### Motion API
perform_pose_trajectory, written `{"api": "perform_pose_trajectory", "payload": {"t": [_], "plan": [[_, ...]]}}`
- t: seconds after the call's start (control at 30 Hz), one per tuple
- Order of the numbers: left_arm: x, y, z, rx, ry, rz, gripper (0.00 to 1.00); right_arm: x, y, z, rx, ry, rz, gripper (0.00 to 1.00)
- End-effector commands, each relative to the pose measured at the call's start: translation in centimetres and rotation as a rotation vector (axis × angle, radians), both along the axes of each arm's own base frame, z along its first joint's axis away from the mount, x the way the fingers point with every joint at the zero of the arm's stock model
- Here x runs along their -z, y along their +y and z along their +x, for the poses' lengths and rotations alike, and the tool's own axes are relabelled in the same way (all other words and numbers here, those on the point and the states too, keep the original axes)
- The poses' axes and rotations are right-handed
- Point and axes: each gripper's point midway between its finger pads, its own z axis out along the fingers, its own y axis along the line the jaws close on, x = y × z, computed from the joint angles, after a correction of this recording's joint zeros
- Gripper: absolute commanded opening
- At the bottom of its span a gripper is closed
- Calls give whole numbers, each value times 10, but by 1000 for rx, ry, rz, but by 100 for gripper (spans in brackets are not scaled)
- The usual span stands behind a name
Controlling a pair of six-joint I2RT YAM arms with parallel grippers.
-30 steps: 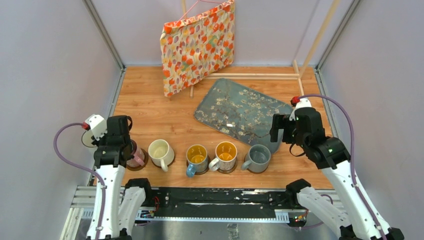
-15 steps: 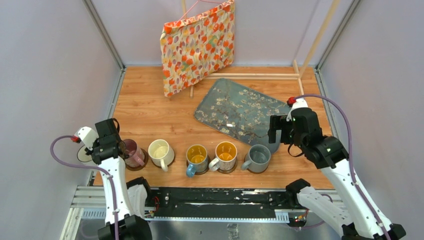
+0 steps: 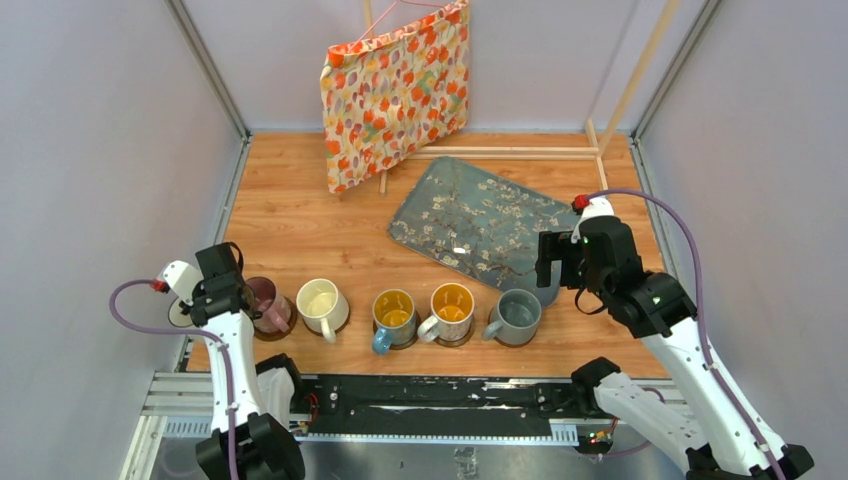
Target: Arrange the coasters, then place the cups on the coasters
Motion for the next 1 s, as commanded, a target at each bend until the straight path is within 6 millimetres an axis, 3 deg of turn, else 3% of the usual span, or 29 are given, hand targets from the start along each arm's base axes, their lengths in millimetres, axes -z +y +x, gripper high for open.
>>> {"api": "perform_pose_trajectory", "payload": {"t": [0.0,0.23,0.73,0.97], "plan": [[-6,11,17,-31,-96,39,0,0,-3,-2,-2,-9,-30,100],[-7,7,23,-6,-125,23,0,0,-4,-2,0,-14,-35,100],[-45,8,16,9,-158,75,0,-1,-5,-4,0,-23,-39,100],[-37,9,17,-5,-143,65,0,-3,-5,-5,-6,-30,-45,100]]}}
